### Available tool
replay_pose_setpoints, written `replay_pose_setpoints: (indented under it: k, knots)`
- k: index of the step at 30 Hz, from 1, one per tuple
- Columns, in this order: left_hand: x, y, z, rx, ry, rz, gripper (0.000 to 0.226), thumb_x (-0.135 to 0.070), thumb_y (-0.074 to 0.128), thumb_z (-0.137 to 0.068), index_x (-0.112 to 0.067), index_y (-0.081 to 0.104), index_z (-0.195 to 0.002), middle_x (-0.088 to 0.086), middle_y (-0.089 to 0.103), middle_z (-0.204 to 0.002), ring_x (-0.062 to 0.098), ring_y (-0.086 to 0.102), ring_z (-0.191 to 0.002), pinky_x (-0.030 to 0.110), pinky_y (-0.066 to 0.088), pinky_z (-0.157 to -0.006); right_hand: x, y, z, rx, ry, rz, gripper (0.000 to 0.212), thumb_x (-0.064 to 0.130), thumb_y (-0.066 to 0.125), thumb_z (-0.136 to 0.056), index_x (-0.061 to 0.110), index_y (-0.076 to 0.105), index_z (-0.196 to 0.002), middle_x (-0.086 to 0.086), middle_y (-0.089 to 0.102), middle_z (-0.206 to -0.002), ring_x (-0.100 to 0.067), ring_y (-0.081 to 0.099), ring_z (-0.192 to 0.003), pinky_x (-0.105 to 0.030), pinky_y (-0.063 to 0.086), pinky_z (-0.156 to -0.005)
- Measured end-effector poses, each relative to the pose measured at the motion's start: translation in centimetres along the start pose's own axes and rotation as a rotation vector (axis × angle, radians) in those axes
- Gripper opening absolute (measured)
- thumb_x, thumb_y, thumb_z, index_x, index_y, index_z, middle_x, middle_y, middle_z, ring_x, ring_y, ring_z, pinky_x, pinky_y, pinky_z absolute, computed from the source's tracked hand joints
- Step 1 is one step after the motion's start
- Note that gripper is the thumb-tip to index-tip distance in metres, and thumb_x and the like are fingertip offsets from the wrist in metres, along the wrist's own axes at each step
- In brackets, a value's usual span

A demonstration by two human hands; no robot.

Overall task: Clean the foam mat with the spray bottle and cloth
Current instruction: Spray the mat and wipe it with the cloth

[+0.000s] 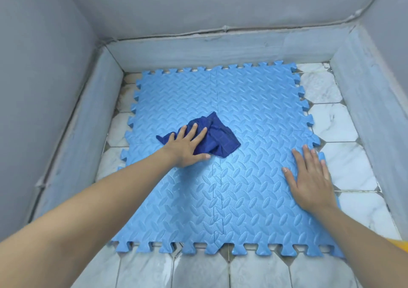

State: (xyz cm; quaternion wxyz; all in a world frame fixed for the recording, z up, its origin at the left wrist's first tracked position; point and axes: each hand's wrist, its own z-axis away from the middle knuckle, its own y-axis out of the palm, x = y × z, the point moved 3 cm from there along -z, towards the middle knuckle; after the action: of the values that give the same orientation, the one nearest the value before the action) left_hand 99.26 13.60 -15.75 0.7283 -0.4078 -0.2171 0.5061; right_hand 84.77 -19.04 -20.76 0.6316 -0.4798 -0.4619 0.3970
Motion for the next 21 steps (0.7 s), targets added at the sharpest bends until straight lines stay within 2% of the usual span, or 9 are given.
replay_pose_setpoints:
  k: [3,5,7,9,11,14,17,19,21]
  knots:
    - [0.6,-5.4,2.1,-0.056,0.040,-0.149,0.083,-0.067,0.031,-0.090,-0.033,-0.015,-0.150,-0.002,-0.018,-0.160,0.028,-0.008,-0.148,0.053,0.007,-0.118,0.3,-0.6,-0.4,0.160,0.039,0.058,0.069,0.059,0.014,-0.098,0.024,0.008,-0.158,-0.003,-0.004,-0.167,-0.019,-0.006,-0.153,-0.040,-0.004,-0.122]
    - [0.7,-9.2,3.6,-0.110,0.042,-0.211,0.080,-0.058,0.036,-0.094,-0.030,-0.014,-0.150,0.001,-0.017,-0.160,0.028,-0.006,-0.148,0.052,0.011,-0.118,0.8,-1.4,-1.2,0.329,0.097,0.105,0.068,0.054,0.021,-0.101,0.023,0.001,-0.158,-0.003,-0.012,-0.166,-0.021,-0.010,-0.153,-0.042,0.002,-0.124]
    - [0.5,-12.8,5.4,-0.156,0.029,-0.260,0.078,-0.050,0.039,-0.096,-0.028,-0.013,-0.151,0.003,-0.017,-0.160,0.029,-0.005,-0.148,0.051,0.014,-0.118,2.2,-3.3,-2.4,0.515,0.152,0.181,0.069,0.043,0.031,-0.102,0.020,-0.001,-0.158,-0.003,-0.013,-0.166,-0.025,-0.007,-0.153,-0.044,0.010,-0.123]
    - [-0.1,-16.4,7.1,-0.221,0.002,-0.239,0.077,-0.046,0.040,-0.098,-0.027,-0.012,-0.151,0.004,-0.017,-0.160,0.029,-0.004,-0.148,0.050,0.016,-0.118,5.1,-6.9,-4.5,0.580,0.169,0.198,0.076,0.036,0.042,-0.098,0.018,-0.001,-0.157,-0.002,-0.008,-0.166,-0.029,-0.004,-0.153,-0.045,0.014,-0.122]
    - [-1.0,-20.1,8.8,-0.301,-0.005,-0.204,0.075,-0.045,0.040,-0.098,-0.026,-0.009,-0.152,0.004,-0.015,-0.160,0.028,-0.003,-0.148,0.049,0.017,-0.118,9.9,-13.2,-7.7,0.433,0.080,0.091,0.080,0.037,0.049,-0.096,0.017,0.002,-0.157,-0.005,-0.003,-0.166,-0.028,-0.002,-0.153,-0.045,0.014,-0.122]
    - [-2.0,-25.6,10.9,-0.440,0.005,-0.183,0.072,-0.042,0.039,-0.099,-0.027,-0.006,-0.152,0.003,-0.014,-0.160,0.026,-0.001,-0.149,0.047,0.017,-0.118,18.1,-26.8,-12.3,0.008,-0.161,-0.073,0.074,0.032,0.050,-0.098,0.015,0.010,-0.157,-0.009,0.003,-0.166,-0.024,0.000,-0.154,-0.041,0.009,-0.123]
    - [-2.1,-31.0,12.6,-0.586,-0.019,-0.148,0.071,-0.042,0.038,-0.098,-0.026,-0.004,-0.153,0.003,-0.011,-0.161,0.025,0.003,-0.149,0.046,0.020,-0.117,23.7,-40.5,-15.4,-0.385,-0.302,-0.169,0.071,0.027,0.051,-0.097,0.011,0.016,-0.157,-0.010,0.010,-0.166,-0.024,0.003,-0.154,-0.039,0.006,-0.122]
    - [-2.1,-33.6,13.7,-0.646,-0.032,-0.100,0.071,-0.044,0.038,-0.098,-0.027,-0.003,-0.153,0.003,-0.009,-0.161,0.025,0.004,-0.148,0.045,0.023,-0.116,26.1,-47.0,-17.5,-0.490,-0.357,-0.178,0.068,0.028,0.048,-0.098,0.010,0.017,-0.156,-0.009,0.011,-0.166,-0.023,0.001,-0.154,-0.039,0.007,-0.123]
    - [-1.6,-35.3,14.6,-0.671,-0.047,-0.050,0.070,-0.045,0.038,-0.098,-0.027,-0.003,-0.153,0.002,-0.007,-0.161,0.025,0.005,-0.148,0.045,0.026,-0.115,27.9,-50.9,-19.8,-0.425,-0.386,-0.117,0.067,0.031,0.045,-0.100,0.010,0.015,-0.156,-0.007,0.007,-0.166,-0.022,-0.002,-0.154,-0.039,0.008,-0.123]
